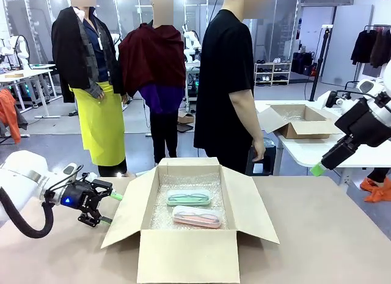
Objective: Pack the glasses set securely to prepare it for shipping.
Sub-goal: Position the Package Box on the left side of the table.
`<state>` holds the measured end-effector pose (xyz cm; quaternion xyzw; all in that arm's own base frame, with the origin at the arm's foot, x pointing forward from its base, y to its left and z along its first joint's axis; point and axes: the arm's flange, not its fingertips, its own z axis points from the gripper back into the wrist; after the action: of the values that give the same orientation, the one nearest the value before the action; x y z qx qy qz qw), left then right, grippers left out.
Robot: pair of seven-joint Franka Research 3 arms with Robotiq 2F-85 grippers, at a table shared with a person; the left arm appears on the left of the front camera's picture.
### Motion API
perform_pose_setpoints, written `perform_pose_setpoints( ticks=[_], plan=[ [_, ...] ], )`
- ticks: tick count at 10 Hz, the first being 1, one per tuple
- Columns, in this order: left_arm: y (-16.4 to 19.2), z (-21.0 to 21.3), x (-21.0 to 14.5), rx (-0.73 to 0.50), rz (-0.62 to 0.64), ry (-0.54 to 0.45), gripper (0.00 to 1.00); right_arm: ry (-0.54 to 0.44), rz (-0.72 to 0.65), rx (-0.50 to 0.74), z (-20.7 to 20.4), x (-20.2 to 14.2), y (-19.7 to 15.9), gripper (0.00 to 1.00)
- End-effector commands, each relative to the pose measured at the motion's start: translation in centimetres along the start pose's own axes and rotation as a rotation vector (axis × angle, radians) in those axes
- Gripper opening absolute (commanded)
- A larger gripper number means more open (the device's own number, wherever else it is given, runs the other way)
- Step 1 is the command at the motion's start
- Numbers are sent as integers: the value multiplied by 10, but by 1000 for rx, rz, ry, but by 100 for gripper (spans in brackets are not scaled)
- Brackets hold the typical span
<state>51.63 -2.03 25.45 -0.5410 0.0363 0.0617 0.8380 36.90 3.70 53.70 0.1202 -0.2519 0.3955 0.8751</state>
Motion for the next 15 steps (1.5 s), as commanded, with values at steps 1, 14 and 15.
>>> perform_pose_setpoints(
  ticks=[1, 14, 15],
  plan=[
    [0, -5, 2, -78, 6, 24, 100, 14, -18, -14, 1, 5, 3, 100],
    [-19, 15, -7, -200, -47, 48, 38, 14, -18, -14, 1, 5, 3, 100],
    [-19, 18, -6, -207, -48, 62, 48, 14, -18, -14, 1, 5, 3, 100]
  ],
)
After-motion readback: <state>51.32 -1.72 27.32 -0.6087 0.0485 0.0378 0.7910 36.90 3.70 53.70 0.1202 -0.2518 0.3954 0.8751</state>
